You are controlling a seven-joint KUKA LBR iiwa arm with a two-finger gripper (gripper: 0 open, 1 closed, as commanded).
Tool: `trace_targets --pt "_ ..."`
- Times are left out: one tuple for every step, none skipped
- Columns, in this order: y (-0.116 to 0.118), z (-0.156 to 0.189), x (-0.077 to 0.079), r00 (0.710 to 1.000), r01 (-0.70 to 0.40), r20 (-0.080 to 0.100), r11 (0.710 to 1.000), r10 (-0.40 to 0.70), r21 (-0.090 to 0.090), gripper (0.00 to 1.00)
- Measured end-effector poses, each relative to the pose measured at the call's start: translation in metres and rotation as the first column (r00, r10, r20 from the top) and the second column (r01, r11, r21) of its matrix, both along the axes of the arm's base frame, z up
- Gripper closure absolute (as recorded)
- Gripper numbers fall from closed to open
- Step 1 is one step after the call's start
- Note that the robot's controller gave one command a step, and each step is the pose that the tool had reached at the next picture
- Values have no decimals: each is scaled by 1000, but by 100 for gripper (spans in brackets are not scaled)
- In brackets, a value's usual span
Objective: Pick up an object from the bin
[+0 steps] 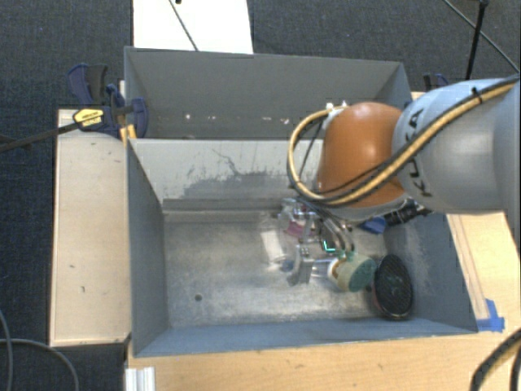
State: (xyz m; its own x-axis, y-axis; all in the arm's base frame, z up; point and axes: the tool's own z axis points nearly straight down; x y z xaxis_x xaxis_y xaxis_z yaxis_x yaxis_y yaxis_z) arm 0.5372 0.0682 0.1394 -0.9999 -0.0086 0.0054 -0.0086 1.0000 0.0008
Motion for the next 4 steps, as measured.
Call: trace_targets --pt "-15 -68 32 998 67 22 998 -67 4 0" --pt "-1 -69 -28 975 221 4 975 -221 0 0" --pt "-17 -69 -14 1000 -27 11 1000 27 -1 0" --pt "-16 -69 -14 1000 -24 10 1000 24 1 100"
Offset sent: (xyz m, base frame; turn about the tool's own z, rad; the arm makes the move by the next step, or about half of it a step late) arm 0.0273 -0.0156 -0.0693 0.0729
